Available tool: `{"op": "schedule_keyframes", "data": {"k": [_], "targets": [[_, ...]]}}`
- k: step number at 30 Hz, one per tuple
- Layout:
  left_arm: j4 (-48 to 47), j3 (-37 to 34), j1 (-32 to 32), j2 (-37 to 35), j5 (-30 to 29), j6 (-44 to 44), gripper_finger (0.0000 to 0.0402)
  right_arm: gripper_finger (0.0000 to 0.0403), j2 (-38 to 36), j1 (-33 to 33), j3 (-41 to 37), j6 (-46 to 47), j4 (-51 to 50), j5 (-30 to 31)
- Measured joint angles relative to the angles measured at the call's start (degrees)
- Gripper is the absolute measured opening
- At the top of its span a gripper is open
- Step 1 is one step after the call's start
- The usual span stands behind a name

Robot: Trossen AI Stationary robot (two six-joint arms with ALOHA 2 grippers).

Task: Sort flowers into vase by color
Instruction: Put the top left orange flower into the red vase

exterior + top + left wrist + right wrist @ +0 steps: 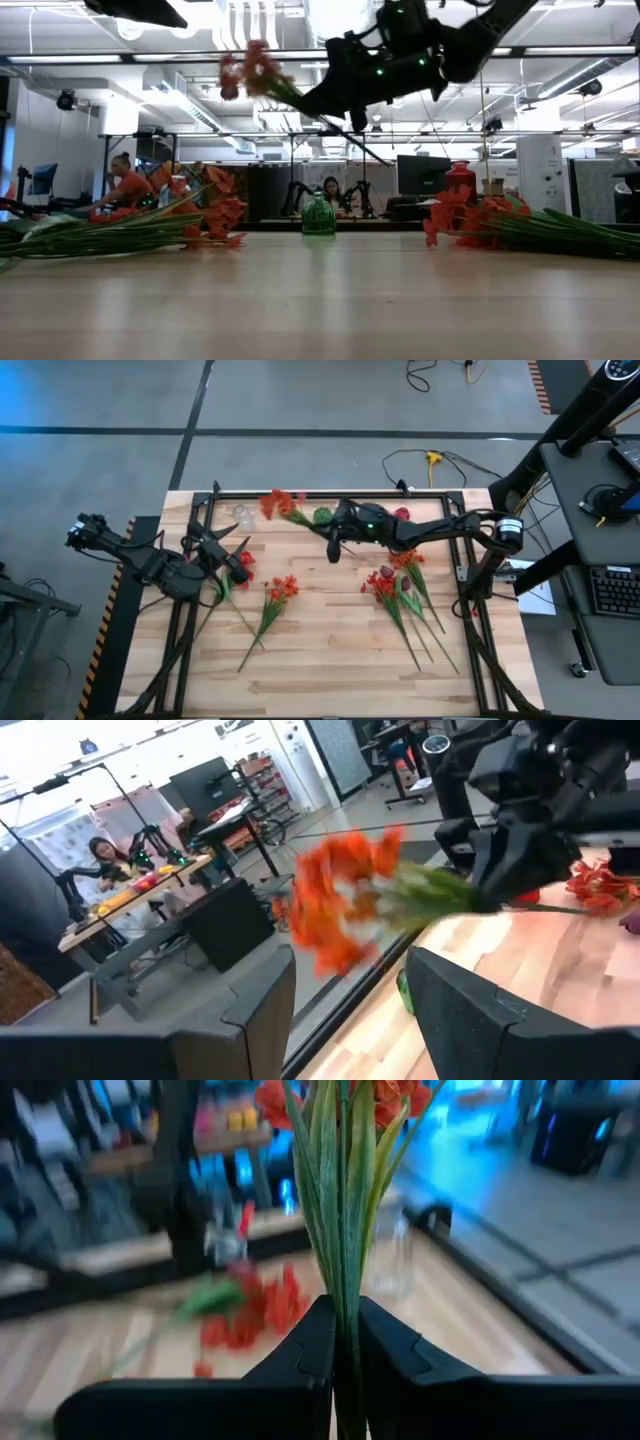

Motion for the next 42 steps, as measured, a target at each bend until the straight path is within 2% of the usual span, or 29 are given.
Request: {"op": "schedule_keyframes", "data": {"k": [6,9,13,16,20,27,30,36,42], "targets": [[-0.06,-0.42,0.01,0.11,0.70,0.44,0.0175,0.0022,1.34,-1.26,-2.96,0.84,18.93,0.20],[-0.22,-0.98,0.00,0.18,6.76,1.92,0.0175,0.0022,3.32,-1.84,-2.93,1.87,27.67,0.47],[-0.65,-1.55,0.02,0.70,18.22,4.04,0.0175,0.0022,5.75,-2.55,-2.73,4.68,36.60,-0.20],[-0.56,-1.62,0.02,1.27,26.50,5.48,0.0175,0.0022,7.90,-2.47,-2.95,5.29,42.90,-5.83],[0.54,-1.69,0.04,1.84,29.99,7.19,0.0175,0.0022,10.46,-1.40,-3.71,6.67,53.26,-8.63],[2.57,-1.85,0.07,1.84,30.14,7.76,0.0175,0.0022,9.91,1.06,-5.55,1.80,53.15,-8.48],[4.23,-2.10,0.08,1.96,32.30,8.37,0.0175,0.0022,9.03,1.57,-6.16,1.30,53.23,-8.54],[17.91,-6.60,0.11,2.23,44.01,18.09,0.0175,0.0022,7.11,1.66,-6.12,3.21,53.10,-8.42],[27.05,-9.51,1.17,1.95,44.57,22.18,0.0175,0.0022,1.81,0.24,-6.00,0.99,46.03,-8.44]]}}
